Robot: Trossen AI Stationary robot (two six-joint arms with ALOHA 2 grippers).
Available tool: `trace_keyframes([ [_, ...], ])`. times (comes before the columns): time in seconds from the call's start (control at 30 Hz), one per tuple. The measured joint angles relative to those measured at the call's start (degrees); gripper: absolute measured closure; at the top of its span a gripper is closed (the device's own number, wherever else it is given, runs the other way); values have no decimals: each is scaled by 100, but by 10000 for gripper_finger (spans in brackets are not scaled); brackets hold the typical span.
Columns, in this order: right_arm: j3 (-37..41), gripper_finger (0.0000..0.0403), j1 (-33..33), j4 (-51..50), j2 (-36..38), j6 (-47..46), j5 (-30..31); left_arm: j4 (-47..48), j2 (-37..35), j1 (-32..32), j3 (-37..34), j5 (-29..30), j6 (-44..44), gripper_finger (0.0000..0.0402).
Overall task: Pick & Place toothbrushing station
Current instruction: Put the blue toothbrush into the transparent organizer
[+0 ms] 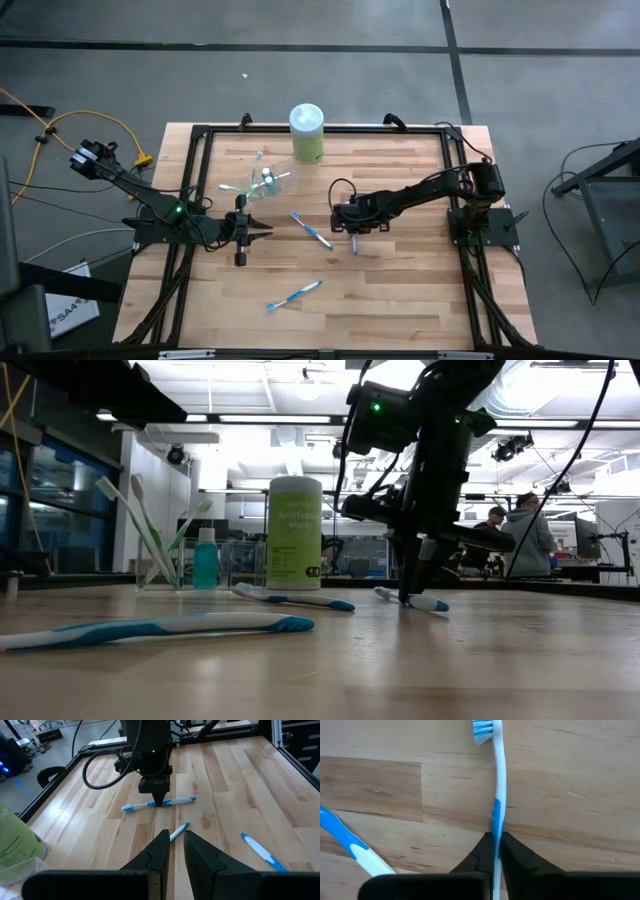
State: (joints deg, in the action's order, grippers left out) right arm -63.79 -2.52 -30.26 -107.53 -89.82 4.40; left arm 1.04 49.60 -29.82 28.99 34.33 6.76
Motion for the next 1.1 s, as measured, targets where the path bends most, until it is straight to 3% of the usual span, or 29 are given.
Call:
trace_keyframes([
  [0.37, -2, 397, -55, 25, 4, 694, 424, 0, -1, 1, 0, 0, 0, 348],
  [0.63, -2, 398, -88, 759, 44, 1570, 653, 0, 0, 2, 0, 0, 2, 348],
  [1.1, -6, 399, -473, 1814, 918, 3406, 1765, -3, 1, 45, 0, -2, -353, 348],
])
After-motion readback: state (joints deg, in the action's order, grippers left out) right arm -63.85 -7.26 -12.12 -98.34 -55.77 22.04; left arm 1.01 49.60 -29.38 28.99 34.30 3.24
